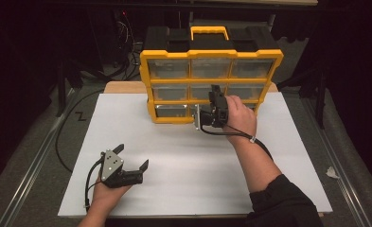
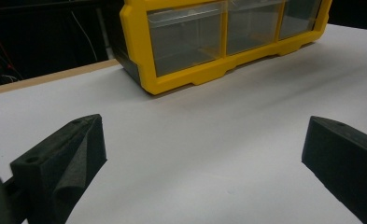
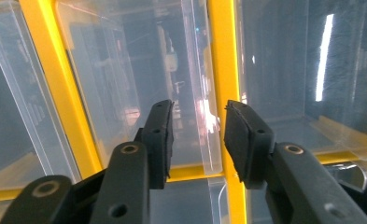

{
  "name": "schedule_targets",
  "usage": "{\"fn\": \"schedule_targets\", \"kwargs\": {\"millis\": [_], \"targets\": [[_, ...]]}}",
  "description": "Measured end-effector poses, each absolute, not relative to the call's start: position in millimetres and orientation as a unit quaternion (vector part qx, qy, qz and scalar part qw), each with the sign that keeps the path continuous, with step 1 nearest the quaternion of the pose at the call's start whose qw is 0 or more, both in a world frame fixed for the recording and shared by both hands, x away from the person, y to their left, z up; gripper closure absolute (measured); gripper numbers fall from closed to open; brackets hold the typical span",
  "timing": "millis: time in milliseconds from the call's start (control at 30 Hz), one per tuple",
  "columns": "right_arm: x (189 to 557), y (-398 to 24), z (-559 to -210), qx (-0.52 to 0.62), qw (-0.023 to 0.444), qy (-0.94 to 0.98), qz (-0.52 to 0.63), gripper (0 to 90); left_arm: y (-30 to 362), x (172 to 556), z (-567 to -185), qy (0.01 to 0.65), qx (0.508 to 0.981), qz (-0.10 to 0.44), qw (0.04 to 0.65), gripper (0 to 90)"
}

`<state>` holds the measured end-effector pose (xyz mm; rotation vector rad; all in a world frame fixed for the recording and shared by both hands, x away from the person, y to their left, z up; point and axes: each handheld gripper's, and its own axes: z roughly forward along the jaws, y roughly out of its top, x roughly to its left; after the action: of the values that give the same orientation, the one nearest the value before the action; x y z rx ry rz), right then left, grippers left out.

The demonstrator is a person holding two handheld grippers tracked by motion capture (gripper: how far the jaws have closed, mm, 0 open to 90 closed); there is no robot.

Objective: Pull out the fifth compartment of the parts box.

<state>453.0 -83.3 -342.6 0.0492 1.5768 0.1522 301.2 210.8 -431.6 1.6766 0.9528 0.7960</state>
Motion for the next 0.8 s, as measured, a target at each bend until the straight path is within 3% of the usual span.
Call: {"fn": "schedule_targets", "kwargs": {"millis": [800], "targets": [[465,-75,-341,-0.017,0.715,0.697,0.058,77.9,211,301,-432,0.395,0.696,0.328,0.502,0.4]]}}
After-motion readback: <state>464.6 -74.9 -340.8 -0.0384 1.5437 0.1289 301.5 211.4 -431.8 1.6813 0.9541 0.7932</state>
